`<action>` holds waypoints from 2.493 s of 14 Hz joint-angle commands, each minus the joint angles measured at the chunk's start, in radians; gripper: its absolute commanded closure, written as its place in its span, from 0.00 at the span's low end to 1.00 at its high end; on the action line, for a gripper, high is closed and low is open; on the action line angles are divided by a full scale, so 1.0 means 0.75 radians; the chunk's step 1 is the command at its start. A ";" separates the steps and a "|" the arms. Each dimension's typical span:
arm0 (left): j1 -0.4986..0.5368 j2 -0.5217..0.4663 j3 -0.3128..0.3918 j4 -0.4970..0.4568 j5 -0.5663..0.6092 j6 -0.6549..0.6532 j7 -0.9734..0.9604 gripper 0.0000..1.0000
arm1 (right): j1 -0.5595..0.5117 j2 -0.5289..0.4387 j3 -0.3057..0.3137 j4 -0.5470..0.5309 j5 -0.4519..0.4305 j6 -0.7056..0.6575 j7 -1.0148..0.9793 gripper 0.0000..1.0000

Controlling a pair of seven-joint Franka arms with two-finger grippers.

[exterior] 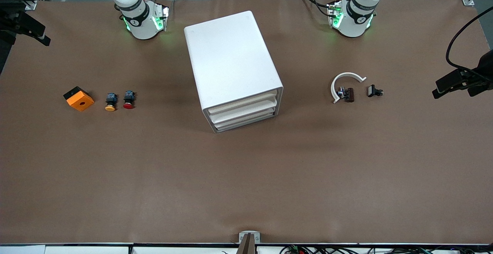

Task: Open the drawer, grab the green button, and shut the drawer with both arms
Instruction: 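Move the left gripper toward the cabinet's bottom drawer handle, then grasp the bottom drawer handle with the left gripper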

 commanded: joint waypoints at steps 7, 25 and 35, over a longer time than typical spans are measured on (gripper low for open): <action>-0.014 0.104 -0.097 -0.024 -0.097 0.075 0.023 0.00 | -0.021 -0.031 0.018 -0.006 0.025 -0.031 0.023 0.00; -0.206 0.980 -0.469 0.003 -0.645 1.010 0.514 0.00 | -0.048 -0.027 -0.017 -0.014 0.025 -0.027 0.095 0.00; -0.194 1.074 -0.508 -0.014 -1.059 0.710 1.123 0.00 | -0.050 -0.027 -0.019 -0.014 0.025 -0.031 0.095 0.00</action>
